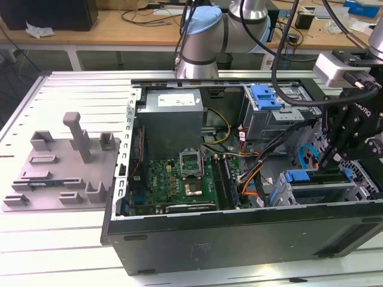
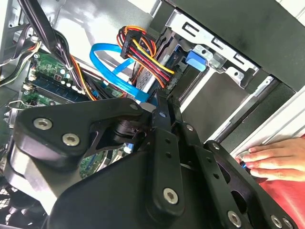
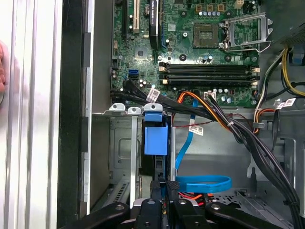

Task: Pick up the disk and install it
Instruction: 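Insert the second disk wire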

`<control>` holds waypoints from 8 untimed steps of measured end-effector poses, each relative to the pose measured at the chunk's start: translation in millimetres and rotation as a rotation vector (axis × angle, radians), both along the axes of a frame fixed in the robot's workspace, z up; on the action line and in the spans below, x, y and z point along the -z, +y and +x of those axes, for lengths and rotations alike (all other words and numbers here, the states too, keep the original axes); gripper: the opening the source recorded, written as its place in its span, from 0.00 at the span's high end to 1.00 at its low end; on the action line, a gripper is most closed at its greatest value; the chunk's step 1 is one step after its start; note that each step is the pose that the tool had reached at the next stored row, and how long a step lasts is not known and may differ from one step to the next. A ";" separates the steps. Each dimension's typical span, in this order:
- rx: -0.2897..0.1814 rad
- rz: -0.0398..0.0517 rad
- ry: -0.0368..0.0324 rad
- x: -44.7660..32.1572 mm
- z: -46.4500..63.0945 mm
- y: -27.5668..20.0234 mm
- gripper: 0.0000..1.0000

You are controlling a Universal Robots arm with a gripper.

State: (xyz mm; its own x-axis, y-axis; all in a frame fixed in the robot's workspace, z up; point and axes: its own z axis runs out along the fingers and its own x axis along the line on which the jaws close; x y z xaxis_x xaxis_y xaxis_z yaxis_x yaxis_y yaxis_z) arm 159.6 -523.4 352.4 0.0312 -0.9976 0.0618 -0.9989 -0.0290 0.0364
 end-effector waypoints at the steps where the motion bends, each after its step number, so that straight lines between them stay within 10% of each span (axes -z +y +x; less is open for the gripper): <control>1: 0.000 0.0001 0.0000 0.4 0.0 0.0 0.84; 8: -0.001 0.0000 0.0000 2.2 0.0 0.0 0.84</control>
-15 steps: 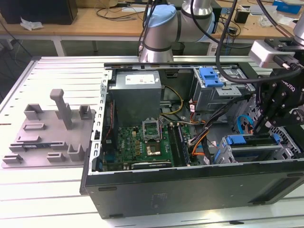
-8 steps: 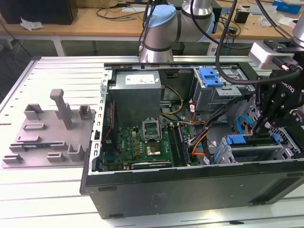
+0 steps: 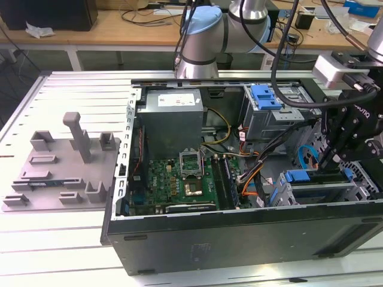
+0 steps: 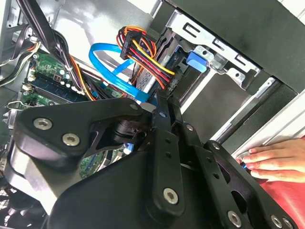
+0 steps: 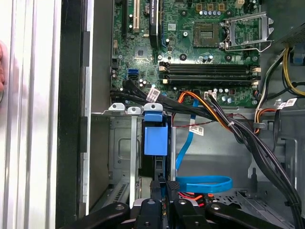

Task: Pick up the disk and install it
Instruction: 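Insert the second disk wire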

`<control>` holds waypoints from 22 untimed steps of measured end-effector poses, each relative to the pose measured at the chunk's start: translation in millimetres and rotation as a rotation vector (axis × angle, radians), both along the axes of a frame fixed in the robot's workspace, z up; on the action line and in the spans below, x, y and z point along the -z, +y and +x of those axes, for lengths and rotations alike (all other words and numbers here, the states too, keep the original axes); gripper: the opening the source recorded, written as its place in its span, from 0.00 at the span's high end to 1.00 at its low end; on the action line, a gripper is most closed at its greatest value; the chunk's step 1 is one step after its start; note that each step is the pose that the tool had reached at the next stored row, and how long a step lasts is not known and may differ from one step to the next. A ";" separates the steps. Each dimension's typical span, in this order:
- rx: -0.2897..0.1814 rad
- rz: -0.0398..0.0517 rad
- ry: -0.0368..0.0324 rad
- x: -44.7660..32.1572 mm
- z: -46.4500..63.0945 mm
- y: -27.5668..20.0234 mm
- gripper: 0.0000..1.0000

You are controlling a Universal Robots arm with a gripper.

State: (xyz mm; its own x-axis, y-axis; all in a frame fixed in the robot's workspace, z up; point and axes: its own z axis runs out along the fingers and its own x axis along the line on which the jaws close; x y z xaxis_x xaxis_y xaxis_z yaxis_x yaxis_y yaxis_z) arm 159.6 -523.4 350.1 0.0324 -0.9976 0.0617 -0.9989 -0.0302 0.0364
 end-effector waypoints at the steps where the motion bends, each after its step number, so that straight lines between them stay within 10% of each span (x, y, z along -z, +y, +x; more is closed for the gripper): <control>1: 0.000 0.0000 0.0000 0.2 0.0 0.0 0.84; 22: -0.004 0.0000 0.0000 6.7 0.0 0.0 0.84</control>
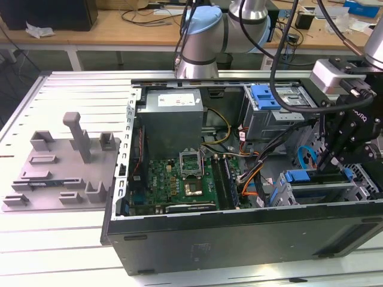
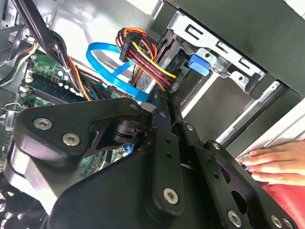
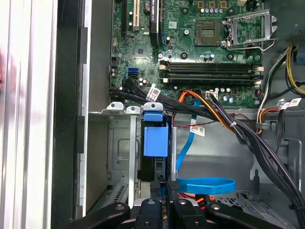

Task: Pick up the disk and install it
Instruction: 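Insert the second disk wire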

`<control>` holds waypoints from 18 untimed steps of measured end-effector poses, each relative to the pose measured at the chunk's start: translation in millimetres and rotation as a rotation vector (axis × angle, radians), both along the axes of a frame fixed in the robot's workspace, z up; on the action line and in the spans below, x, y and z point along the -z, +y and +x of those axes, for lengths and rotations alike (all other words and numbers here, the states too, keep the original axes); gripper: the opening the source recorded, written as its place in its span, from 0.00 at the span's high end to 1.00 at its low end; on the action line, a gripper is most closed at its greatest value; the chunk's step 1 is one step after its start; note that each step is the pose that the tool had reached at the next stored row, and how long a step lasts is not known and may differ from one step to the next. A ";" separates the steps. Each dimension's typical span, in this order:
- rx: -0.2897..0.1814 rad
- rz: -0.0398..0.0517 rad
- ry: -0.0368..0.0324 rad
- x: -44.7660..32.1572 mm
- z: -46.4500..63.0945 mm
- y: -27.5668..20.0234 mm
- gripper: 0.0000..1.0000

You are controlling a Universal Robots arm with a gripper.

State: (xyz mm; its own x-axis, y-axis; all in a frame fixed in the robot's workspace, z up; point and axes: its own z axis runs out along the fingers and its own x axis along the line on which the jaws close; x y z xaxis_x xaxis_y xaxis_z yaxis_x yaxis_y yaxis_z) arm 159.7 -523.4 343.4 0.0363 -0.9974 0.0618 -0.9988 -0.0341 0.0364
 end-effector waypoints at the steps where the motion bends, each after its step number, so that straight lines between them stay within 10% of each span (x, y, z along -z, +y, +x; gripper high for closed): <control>1: 0.000 0.0001 0.0001 0.5 0.0 0.0 0.84; 18: -0.002 0.0002 0.0000 -1.4 0.0 0.0 0.76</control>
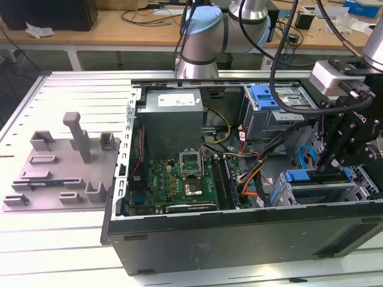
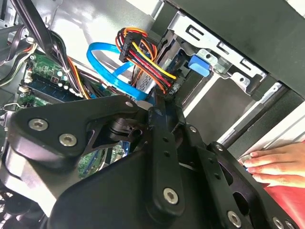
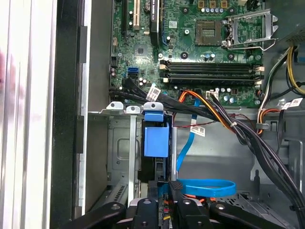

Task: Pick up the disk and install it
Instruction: 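Insert the second disk wire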

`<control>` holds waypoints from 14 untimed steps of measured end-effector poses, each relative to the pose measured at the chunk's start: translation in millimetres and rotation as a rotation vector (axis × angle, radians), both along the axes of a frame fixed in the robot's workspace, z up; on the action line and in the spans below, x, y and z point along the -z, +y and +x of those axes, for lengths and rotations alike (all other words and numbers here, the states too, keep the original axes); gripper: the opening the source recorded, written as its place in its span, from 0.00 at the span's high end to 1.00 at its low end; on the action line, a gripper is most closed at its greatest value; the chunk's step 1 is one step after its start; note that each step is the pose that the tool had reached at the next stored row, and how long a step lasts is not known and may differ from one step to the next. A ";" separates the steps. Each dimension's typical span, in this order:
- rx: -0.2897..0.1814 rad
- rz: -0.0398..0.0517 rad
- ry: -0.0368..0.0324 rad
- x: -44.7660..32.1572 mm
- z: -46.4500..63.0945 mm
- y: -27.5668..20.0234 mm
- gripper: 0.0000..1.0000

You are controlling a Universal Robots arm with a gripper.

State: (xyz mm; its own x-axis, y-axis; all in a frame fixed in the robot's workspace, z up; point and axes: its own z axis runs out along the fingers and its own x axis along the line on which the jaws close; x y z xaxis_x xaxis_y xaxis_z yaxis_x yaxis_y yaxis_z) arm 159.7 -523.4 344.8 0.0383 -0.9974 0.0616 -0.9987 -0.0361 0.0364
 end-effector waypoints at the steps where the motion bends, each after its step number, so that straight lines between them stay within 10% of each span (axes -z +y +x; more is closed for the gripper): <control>1: 0.000 -0.0001 0.0000 -1.7 0.0 0.0 0.76; 14: 0.005 -0.0005 0.0000 -43.7 0.0 0.0 0.76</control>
